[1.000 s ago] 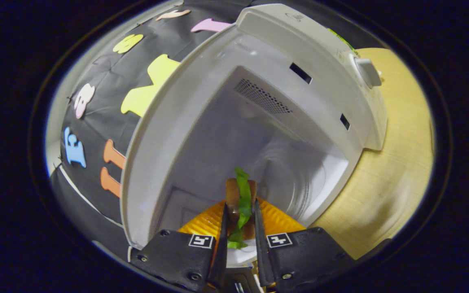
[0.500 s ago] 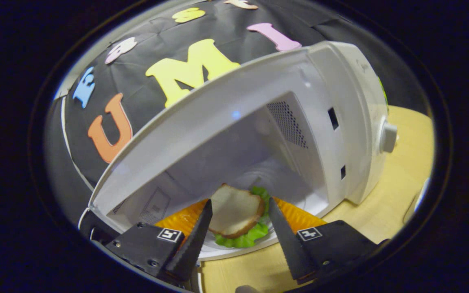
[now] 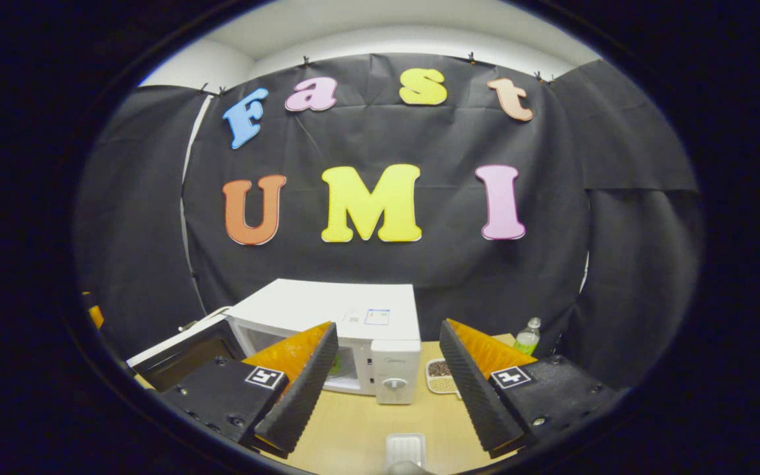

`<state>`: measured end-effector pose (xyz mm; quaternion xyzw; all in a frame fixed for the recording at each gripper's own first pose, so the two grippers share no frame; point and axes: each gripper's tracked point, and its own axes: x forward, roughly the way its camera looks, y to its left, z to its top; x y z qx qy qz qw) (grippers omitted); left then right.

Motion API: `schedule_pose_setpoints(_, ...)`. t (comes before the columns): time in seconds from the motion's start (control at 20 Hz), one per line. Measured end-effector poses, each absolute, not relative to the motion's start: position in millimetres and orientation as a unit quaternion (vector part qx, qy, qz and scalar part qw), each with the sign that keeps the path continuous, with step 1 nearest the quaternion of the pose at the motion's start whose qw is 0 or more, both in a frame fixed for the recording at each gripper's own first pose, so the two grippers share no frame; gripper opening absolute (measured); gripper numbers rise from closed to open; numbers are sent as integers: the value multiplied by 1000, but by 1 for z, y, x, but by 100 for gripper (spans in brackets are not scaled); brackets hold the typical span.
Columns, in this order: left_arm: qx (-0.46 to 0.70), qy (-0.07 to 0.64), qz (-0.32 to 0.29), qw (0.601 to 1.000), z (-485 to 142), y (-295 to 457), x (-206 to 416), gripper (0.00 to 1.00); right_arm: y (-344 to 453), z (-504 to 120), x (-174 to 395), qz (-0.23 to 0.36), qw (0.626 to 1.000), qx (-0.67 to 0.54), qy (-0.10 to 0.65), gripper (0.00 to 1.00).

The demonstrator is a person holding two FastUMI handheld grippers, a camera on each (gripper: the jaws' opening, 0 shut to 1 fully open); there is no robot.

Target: Open the microwave oven with the left hand, put the food in, and close the microwave oven.

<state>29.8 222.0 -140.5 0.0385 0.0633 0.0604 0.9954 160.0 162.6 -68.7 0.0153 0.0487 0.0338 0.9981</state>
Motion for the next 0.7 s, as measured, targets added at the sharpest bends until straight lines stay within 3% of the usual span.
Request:
schedule_pose_setpoints(0.05,40,62,63,995,-142,225,31,96,155,-64,152,31,998,16,49,91)
schedule_pose_setpoints(0.15,39,60,71,995,-146,235,30,96,141,-55,137,24,998,20,46,91)
schedule_pose_setpoints(0.2,36,59,75,995,-149,241,30,96,136,-51,130,20,999,23,44,98)
schedule_pose_setpoints(0.25,32,63,78,994,-153,244,31,90,133,-49,125,17,999,23,43,92)
schedule_pose_setpoints(0.3,30,67,86,994,-158,251,31,81,130,-47,119,15,999,22,42,92)
schedule_pose_setpoints(0.35,22,76,89,993,-164,256,32,75,127,-47,113,15,999,19,41,98)
schedule_pose_setpoints(0.4,16,81,87,993,-170,258,31,56,125,-44,110,12,999,12,40,98)
schedule_pose_setpoints(0.55,18,83,95,992,-181,271,32,28,124,-37,104,12,999,10,38,92)
schedule_pose_setpoints(0.6,19,88,102,991,-189,278,33,12,124,-36,101,13,999,10,39,99)
schedule_pose_setpoints(0.65,14,93,96,991,-197,278,33,0,123,-38,100,14,999,12,42,92)
schedule_pose_setpoints(0.7,11,95,95,991,-204,279,36,0,124,-38,98,17,999,17,43,92)
